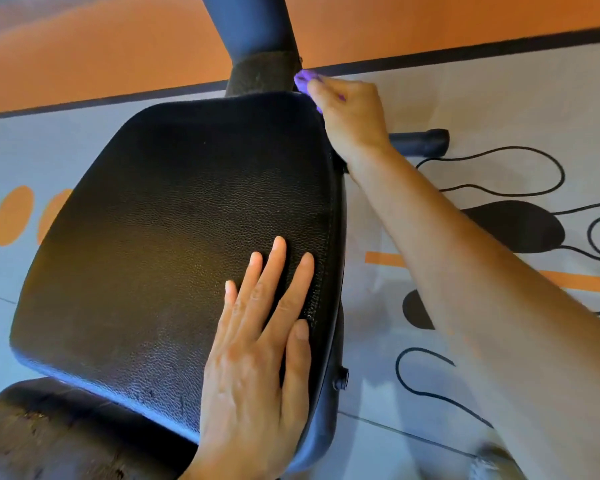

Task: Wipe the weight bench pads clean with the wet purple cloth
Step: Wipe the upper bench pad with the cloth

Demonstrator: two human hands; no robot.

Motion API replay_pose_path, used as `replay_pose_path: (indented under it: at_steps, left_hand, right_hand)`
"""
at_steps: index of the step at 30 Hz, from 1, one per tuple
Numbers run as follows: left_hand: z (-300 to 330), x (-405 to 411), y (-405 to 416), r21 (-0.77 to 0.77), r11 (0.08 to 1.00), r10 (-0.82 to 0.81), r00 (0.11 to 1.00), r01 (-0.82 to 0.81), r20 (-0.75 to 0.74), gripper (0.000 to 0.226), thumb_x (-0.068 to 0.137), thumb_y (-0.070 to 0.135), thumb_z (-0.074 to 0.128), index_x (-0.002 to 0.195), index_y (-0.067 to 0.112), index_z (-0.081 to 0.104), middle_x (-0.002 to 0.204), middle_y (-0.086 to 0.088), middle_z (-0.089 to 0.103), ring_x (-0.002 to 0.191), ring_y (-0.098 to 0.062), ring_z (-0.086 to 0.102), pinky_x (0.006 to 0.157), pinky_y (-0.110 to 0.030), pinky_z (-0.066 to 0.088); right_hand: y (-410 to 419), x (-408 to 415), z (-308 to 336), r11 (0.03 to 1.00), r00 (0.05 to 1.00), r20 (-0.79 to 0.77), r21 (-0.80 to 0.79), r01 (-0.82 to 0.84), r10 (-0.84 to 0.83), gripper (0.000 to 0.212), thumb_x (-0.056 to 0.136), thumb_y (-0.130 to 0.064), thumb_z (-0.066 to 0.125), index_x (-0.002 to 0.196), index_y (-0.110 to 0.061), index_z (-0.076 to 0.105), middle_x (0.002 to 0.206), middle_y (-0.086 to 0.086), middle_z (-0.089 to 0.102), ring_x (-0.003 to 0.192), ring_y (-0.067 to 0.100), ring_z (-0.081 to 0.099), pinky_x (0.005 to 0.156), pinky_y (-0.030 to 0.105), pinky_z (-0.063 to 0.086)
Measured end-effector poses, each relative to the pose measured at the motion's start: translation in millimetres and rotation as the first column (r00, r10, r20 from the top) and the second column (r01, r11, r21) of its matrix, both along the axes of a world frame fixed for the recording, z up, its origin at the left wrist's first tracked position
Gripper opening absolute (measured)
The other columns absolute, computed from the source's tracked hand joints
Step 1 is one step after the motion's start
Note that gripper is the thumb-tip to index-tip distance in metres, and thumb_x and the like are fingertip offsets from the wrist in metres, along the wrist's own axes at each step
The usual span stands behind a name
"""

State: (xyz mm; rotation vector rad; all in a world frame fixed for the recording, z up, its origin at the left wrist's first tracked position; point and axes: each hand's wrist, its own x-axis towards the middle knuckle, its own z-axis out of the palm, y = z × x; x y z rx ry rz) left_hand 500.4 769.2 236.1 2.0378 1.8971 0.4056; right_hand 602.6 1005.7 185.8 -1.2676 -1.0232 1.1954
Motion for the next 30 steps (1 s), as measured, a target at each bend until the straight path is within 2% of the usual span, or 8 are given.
replay_pose_path:
  at_steps: [4,7,13,17,19,21,25,30]
  left_hand:
    - [0.5,-0.9,-0.2,-0.003,1.0,0.004,1.0,-0.004,-0.005,0.052,0.101,0.028,0.032,0.152,0.034,0.031,0.164,0.014,0.018,0.153,-0.011,0.012,0.124,-0.027,0.003]
    - [3.0,-0.1,-1.3,-0.01,1.0,0.011,1.0,-0.011,0.006,0.052,0.101,0.028,0.033,0.152,0.034,0.031,0.164,0.013,0.019,0.153,-0.011,0.012,0.124,-0.026,0.003]
    - [3.0,-0.8,-0.6,-0.023,1.0,0.012,1.0,-0.011,0.002,0.049,0.103,0.028,0.029,0.152,0.029,0.032,0.164,0.011,0.021,0.153,-0.01,0.011,0.124,-0.025,0.002]
    - [0.1,-3.2,-1.2,-0.014,1.0,0.01,0.998,-0.009,0.057,0.048,0.103,0.03,0.029,0.151,0.029,0.032,0.163,0.01,0.023,0.153,-0.012,0.013,0.126,-0.031,0.006]
    - [-0.4,-3.9,-2.2,-0.003,1.0,0.007,0.996,-0.007,0.089,0.048,0.103,0.031,0.029,0.151,0.028,0.033,0.163,0.008,0.024,0.153,-0.012,0.014,0.126,-0.032,0.007]
    - [-0.7,-4.7,-3.1,-0.009,1.0,0.015,0.996,-0.014,0.09,0.049,0.103,0.03,0.029,0.151,0.027,0.033,0.163,0.009,0.023,0.153,-0.009,0.012,0.126,-0.033,0.006]
    - [4.4,-6.7,-3.7,-0.028,0.999,0.026,0.989,-0.023,0.147,0.047,0.106,0.026,0.031,0.153,0.026,0.031,0.164,0.011,0.018,0.153,-0.005,0.006,0.126,-0.033,-0.002]
    - [16.2,-39.1,-50.6,-0.027,0.999,0.045,0.99,-0.042,0.133,0.052,0.105,0.028,0.03,0.156,0.024,0.022,0.166,0.01,0.009,0.153,-0.006,0.003,0.125,-0.028,-0.003]
  right_hand:
    - [-81.1,-0.9,5.3,0.999,0.998,-0.065,-0.043,-0.022,0.019,0.021,0.1,-0.018,0.052,0.113,-0.017,0.068,0.109,0.008,0.073,0.097,0.002,0.066,0.076,0.022,0.051]
    - [-164.3,-0.1,13.0,0.995,0.993,-0.113,0.091,0.048,-0.038,0.036,0.097,-0.016,0.054,0.133,-0.014,0.056,0.14,-0.002,0.056,0.13,-0.003,0.047,0.1,0.008,0.04]
    - [-49.3,-0.7,9.7,0.997,0.998,0.027,-0.039,0.062,-0.061,0.025,0.1,-0.015,0.051,0.096,0.001,0.07,0.072,-0.002,0.066,0.068,0.01,0.061,0.06,0.007,0.043]
    - [-201.4,-9.5,27.3,0.998,0.983,-0.176,-0.033,0.045,-0.05,0.035,0.097,-0.019,0.055,0.131,-0.018,0.058,0.141,-0.009,0.053,0.136,0.0,0.041,0.104,0.009,0.037]
    - [-232.8,-10.0,29.9,0.998,0.983,-0.179,0.022,0.053,-0.048,0.038,0.096,-0.021,0.054,0.133,-0.02,0.056,0.145,-0.007,0.05,0.14,0.005,0.037,0.112,0.022,0.038]
    - [-195.8,-12.0,25.0,0.998,0.992,-0.115,-0.036,0.049,-0.052,0.031,0.101,-0.02,0.05,0.129,-0.012,0.061,0.132,0.004,0.062,0.128,0.015,0.053,0.105,0.03,0.047]
    - [-144.5,-0.8,24.7,0.984,0.994,-0.031,-0.145,0.102,-0.107,0.027,0.101,-0.019,0.049,0.114,-0.006,0.069,0.081,-0.016,0.063,0.08,-0.005,0.059,0.071,0.003,0.046]
    - [-249.5,-26.2,21.7,0.983,0.965,-0.185,-0.042,0.179,-0.184,0.037,0.101,-0.02,0.048,0.138,-0.021,0.052,0.139,-0.004,0.056,0.13,0.003,0.05,0.106,0.024,0.045]
